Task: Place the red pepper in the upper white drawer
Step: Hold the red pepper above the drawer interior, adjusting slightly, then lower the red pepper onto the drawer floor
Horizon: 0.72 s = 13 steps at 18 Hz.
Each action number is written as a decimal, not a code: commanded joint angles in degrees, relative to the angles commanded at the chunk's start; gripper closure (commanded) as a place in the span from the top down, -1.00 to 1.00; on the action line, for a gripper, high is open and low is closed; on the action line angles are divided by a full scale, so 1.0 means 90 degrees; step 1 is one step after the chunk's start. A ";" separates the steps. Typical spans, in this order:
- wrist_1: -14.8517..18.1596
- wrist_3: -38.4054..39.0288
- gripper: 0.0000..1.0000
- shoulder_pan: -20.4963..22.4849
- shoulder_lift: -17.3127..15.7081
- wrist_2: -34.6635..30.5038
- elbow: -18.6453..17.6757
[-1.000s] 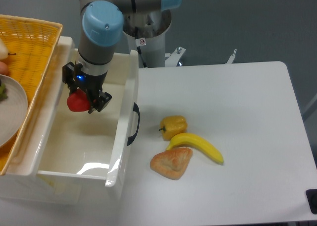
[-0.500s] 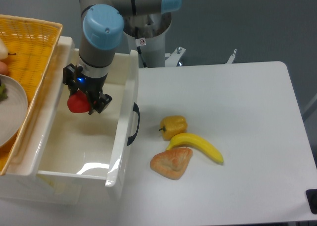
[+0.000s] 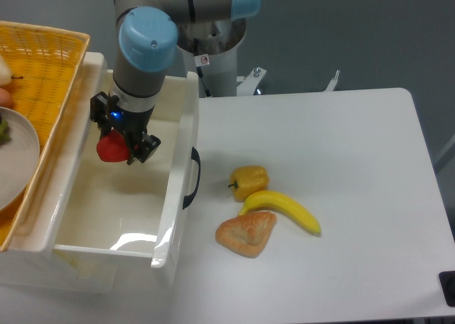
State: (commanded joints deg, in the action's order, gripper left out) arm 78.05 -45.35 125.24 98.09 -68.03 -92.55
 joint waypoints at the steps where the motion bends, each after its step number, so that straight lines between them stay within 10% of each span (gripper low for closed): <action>1: 0.0000 0.0000 0.44 0.0000 0.0000 0.0000 0.0000; 13: 0.0000 -0.0039 0.76 -0.0010 0.0000 0.0000 0.0010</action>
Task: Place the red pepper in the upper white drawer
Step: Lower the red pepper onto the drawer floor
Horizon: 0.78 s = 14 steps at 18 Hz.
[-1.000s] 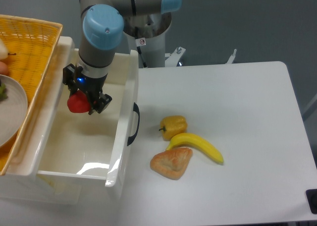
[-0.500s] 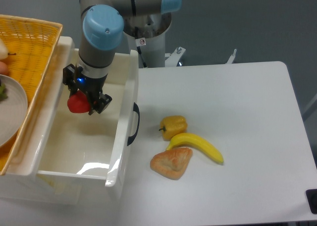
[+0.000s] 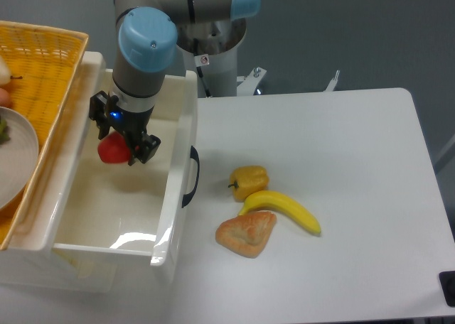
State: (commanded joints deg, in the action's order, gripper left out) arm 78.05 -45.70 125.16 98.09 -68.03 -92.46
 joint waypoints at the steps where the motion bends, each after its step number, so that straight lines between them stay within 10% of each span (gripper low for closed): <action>1: 0.0000 0.0000 0.80 0.0000 -0.0010 0.0000 0.0000; 9: 0.0010 -0.0049 0.64 0.0010 -0.0020 0.0000 0.0000; 14: 0.0049 -0.0156 0.19 0.0078 -0.0020 0.0000 -0.0010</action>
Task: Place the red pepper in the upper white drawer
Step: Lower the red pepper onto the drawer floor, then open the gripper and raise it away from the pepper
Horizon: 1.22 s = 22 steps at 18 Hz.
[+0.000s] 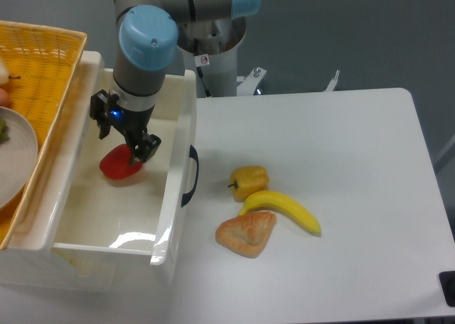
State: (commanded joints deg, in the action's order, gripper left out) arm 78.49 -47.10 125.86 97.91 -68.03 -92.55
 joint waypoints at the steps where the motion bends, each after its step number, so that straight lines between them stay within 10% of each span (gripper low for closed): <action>1: 0.0010 -0.0049 0.19 0.0000 0.0000 0.0000 0.0000; 22: 0.0371 -0.0547 0.25 0.1083 -0.0644 0.0293 0.0068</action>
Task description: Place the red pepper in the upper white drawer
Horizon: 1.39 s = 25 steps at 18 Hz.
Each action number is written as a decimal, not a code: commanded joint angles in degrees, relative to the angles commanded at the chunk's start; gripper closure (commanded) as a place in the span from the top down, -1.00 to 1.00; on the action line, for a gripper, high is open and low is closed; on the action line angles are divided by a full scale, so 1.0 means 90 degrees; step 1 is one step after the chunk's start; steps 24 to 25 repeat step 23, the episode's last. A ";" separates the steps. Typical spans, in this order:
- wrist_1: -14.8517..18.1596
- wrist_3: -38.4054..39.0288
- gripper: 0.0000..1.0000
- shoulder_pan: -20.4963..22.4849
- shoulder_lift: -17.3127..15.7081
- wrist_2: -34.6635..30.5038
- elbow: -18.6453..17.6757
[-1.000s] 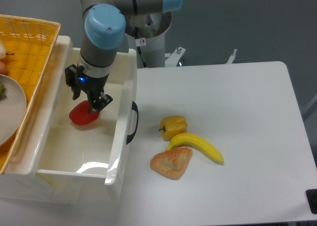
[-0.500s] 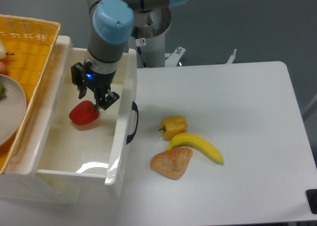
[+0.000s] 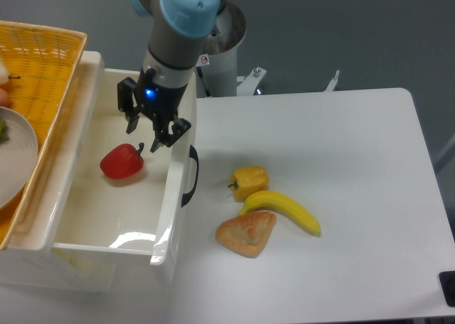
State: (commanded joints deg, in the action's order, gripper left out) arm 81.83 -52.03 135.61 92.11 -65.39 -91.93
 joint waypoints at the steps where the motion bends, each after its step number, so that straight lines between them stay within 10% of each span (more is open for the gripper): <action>1: 0.0010 -0.0107 0.28 0.0088 -0.0029 -0.0010 0.0019; 6: 0.0195 -0.0898 0.38 0.0693 -0.0147 -0.0010 0.0020; 11: 0.0215 -0.1036 0.97 0.0996 -0.0147 -0.0078 -0.0039; 25: 0.0088 -0.1046 1.00 0.1182 -0.0079 -0.1035 0.0088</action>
